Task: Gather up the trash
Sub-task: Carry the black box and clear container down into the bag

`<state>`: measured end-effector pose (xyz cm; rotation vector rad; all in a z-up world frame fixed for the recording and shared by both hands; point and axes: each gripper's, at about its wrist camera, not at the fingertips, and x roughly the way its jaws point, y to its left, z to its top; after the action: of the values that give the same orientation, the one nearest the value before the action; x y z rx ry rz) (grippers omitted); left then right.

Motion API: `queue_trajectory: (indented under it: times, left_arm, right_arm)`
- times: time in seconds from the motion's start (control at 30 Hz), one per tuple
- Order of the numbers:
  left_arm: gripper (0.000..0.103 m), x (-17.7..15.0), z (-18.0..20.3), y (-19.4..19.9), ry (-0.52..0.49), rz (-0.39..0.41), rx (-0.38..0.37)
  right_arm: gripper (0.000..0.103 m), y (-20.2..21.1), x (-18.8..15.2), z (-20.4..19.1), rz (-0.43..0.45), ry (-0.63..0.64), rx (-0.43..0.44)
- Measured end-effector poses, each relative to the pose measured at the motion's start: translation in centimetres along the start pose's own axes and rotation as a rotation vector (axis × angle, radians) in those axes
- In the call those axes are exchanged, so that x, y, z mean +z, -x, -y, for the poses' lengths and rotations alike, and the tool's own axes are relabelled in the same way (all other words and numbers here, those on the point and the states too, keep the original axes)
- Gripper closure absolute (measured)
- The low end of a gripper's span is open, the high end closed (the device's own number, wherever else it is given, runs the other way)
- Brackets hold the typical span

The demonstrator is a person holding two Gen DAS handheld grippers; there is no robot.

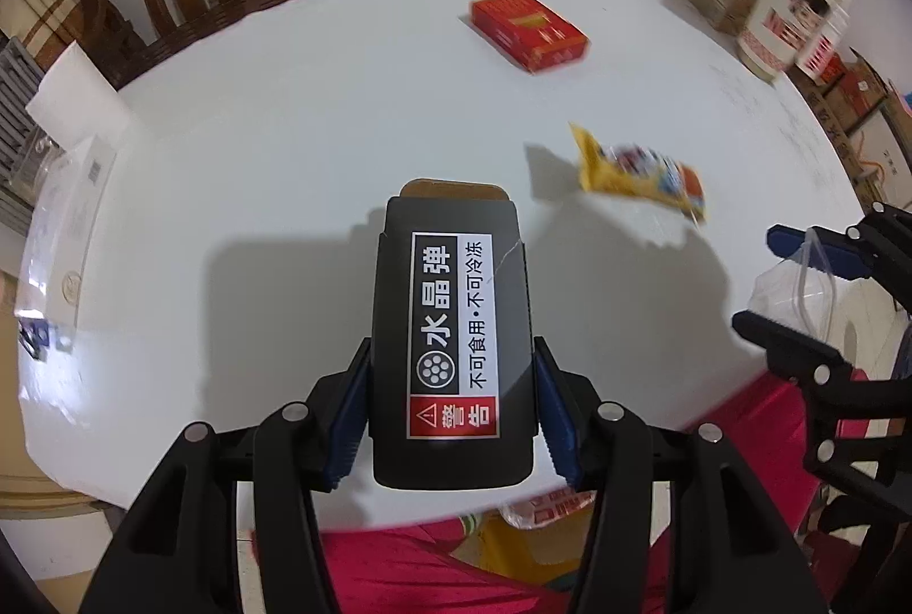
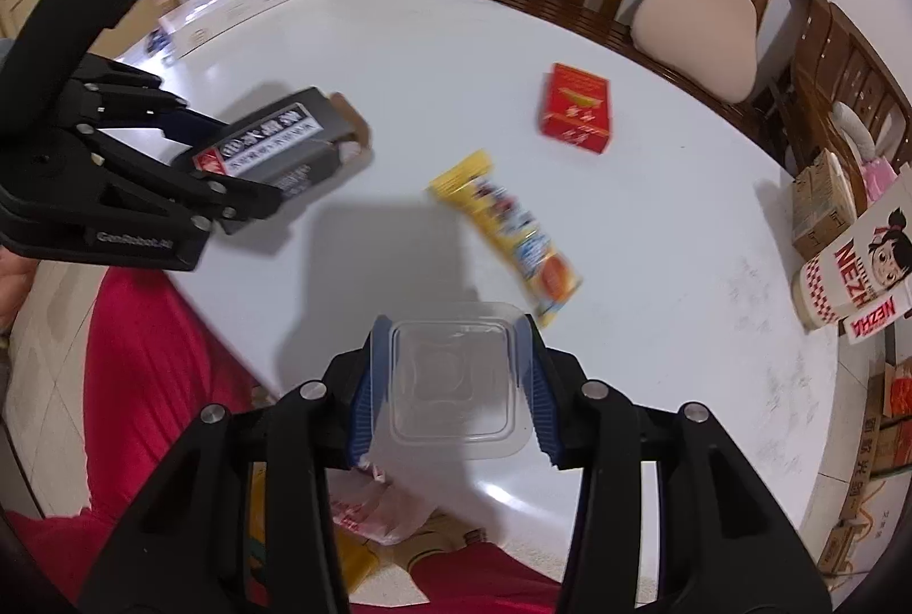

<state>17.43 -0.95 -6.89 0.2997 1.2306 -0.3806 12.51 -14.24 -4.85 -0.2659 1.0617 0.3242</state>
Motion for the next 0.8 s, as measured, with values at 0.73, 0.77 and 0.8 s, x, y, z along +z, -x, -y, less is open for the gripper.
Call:
queue_trajectory:
  times: [0.73, 0.77, 0.8]
  left_arm:
    - [0.052, -12.0, 5.5, -1.0, -0.085, 0.010, -0.083]
    - [0.052, -12.3, 5.6, -1.3, -0.083, 0.006, -0.086]
    - [0.052, -12.6, 5.7, -1.5, -0.086, 0.002, -0.090]
  right_arm:
    - [0.059, -0.2, -9.9, -6.2, -0.036, 0.002, 0.096]
    - [0.059, -0.2, -10.2, -6.2, -0.037, 0.001, 0.094]
    - [0.059, -0.3, -10.4, -6.2, -0.040, 0.000, 0.092]
